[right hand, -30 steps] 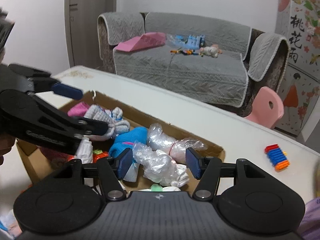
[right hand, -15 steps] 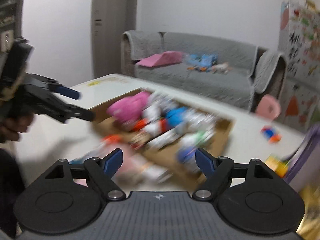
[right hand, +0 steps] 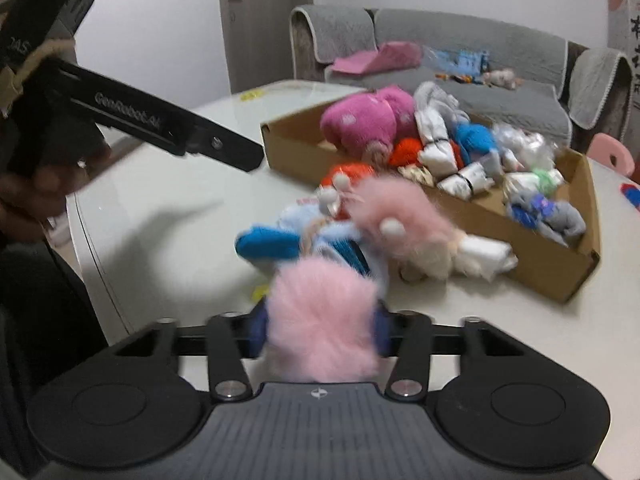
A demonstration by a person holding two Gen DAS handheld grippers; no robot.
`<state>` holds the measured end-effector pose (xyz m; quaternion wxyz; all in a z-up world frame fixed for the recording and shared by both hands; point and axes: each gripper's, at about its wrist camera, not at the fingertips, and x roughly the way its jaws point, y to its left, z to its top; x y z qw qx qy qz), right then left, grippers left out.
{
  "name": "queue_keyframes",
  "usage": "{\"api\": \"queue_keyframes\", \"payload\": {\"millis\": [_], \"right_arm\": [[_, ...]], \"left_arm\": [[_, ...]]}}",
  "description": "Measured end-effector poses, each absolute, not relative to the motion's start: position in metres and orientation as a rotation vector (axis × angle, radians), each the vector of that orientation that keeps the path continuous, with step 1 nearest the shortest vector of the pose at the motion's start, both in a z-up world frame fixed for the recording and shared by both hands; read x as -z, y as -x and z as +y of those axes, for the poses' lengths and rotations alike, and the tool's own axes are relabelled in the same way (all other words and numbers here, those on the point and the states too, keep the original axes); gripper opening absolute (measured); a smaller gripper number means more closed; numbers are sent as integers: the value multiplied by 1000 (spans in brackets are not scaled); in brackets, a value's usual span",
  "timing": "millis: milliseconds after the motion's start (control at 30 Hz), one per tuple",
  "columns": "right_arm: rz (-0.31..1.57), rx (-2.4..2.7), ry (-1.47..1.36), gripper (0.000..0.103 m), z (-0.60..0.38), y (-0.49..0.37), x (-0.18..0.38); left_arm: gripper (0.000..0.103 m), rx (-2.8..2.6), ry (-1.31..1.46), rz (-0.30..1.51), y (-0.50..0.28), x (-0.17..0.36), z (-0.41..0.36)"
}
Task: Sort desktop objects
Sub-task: 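Move both grippers back toward the remaining items on the table, then grasp the light blue sock bundle with the left gripper while the right grasps the pink pompom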
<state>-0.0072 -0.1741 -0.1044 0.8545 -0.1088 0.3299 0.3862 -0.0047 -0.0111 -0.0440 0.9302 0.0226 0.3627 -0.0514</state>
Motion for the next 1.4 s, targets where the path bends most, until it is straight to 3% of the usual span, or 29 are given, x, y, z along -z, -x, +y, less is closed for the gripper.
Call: {"api": "queue_keyframes", "payload": {"millis": [633,733,833,967,1400], "right_arm": [[708,-712,179,39,-238,21,110],[712,-714,166,39,-242,21,111],[718,-712,165,41,-242,21,112],[722,-719,166,41,-242,21,113],[708,-735,77,37,-255,21,103]], "left_arm": [[97,219,-39,862,-16,90,-86],[91,193,-4,870,-24,97,-90],[76,186,-22,851,-23,96,-94],[68,206,-33,862,-17,93,-93],[67,187,-5,842,15,67,-60]]}}
